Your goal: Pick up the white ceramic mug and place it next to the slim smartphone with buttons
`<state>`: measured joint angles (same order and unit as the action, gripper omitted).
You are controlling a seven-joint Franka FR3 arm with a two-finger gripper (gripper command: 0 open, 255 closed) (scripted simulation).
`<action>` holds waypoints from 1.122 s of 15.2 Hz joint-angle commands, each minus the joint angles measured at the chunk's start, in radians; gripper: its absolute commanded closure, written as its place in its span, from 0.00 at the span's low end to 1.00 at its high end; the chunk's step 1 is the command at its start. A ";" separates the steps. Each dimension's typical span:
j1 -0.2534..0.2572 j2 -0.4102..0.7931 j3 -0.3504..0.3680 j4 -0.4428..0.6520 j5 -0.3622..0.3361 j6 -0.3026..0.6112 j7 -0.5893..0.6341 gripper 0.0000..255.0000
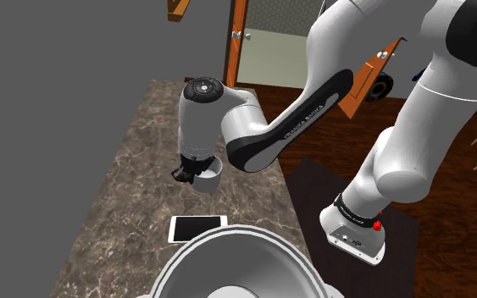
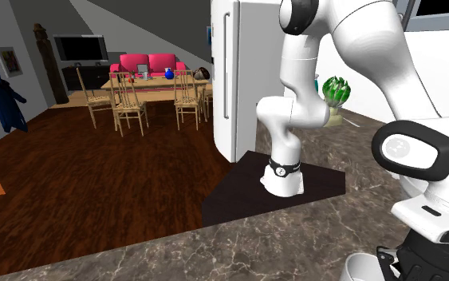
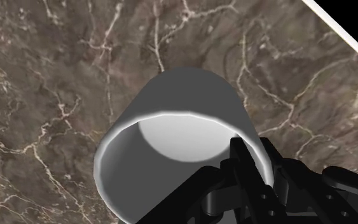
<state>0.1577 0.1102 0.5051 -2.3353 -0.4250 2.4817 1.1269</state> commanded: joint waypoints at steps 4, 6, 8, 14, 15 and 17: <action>0.000 0.000 0.000 0.000 0.000 0.000 0.000 0.00; 0.000 0.000 0.000 0.000 0.000 0.000 0.000 0.00; -0.001 -0.032 0.010 0.001 0.036 -0.025 -0.025 0.00; 0.003 -0.115 0.027 0.013 0.128 -0.099 -0.087 0.00; 0.003 -0.115 0.027 0.013 0.128 -0.099 -0.087 0.00; 0.003 -0.115 0.027 0.013 0.128 -0.099 -0.087 0.00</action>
<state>0.1602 -0.0045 0.5317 -2.3217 -0.2976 2.3826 1.0399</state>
